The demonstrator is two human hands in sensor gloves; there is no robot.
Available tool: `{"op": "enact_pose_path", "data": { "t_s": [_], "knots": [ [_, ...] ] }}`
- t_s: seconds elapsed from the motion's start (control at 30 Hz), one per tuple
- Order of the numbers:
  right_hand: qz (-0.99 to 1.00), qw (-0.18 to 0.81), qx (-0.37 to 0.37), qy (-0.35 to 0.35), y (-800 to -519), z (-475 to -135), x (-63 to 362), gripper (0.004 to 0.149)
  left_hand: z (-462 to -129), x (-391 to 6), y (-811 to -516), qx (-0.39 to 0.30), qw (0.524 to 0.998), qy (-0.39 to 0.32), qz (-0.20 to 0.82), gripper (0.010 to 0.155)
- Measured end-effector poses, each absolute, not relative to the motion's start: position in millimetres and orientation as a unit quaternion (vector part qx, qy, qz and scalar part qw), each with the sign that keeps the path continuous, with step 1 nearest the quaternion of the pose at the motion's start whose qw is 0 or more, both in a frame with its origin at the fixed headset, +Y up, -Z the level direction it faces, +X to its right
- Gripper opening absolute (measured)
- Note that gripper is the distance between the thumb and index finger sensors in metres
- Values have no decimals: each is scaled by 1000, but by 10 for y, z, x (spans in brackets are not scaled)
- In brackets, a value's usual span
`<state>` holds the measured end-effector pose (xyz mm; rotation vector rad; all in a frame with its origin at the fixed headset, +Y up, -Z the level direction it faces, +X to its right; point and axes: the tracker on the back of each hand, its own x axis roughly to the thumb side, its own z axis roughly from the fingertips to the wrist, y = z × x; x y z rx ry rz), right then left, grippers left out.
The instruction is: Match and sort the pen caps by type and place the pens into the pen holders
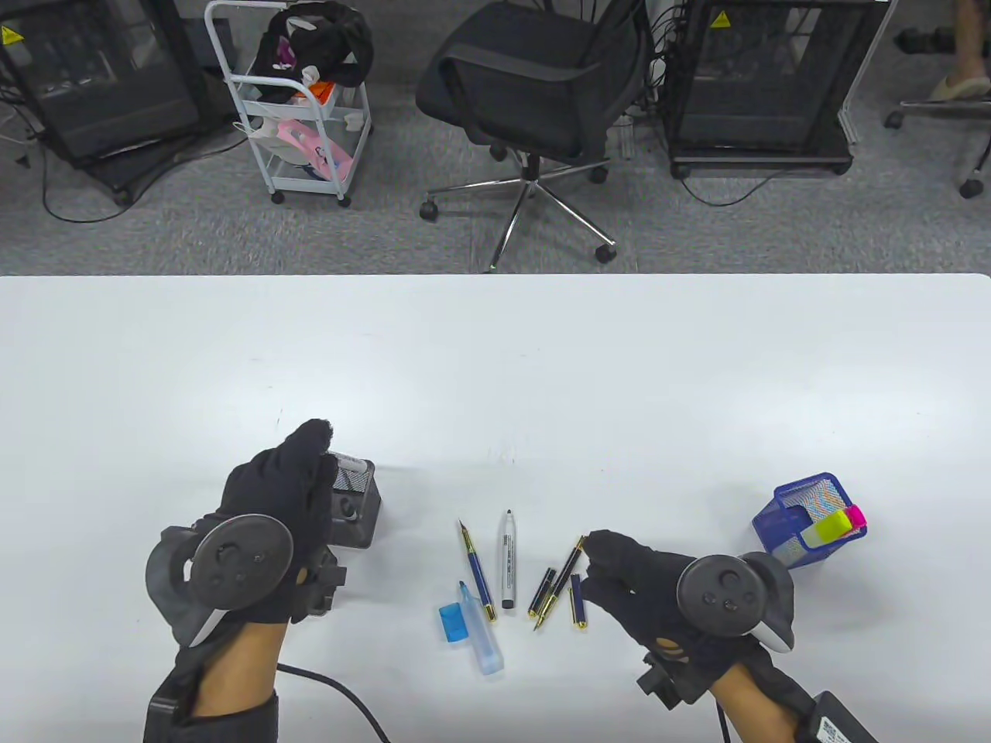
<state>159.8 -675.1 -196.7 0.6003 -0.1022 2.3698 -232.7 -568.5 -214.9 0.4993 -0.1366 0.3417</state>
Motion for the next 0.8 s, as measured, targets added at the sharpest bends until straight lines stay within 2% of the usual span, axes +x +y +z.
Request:
{"op": "enact_pose_path", "data": {
  "t_s": [0.1, 0.2, 0.37, 0.8],
  "knots": [
    [916, 325, 233, -36, -6755, -1961, 1586, 59, -2207, -2289, -5809, 232, 967, -52, 94, 44],
    [921, 307, 237, -38, -6753, -1952, 1571, 59, -2270, -2273, -5959, 207, 975, -40, 66, 44],
    [924, 299, 237, -31, -6775, -1964, 1568, 59, -2336, -2268, -6170, 172, 983, -32, 57, 41],
    [930, 283, 233, -16, -6828, -2006, 1589, 59, -2390, -2178, -6387, 110, 994, -28, 6, 42]
  ]
}}
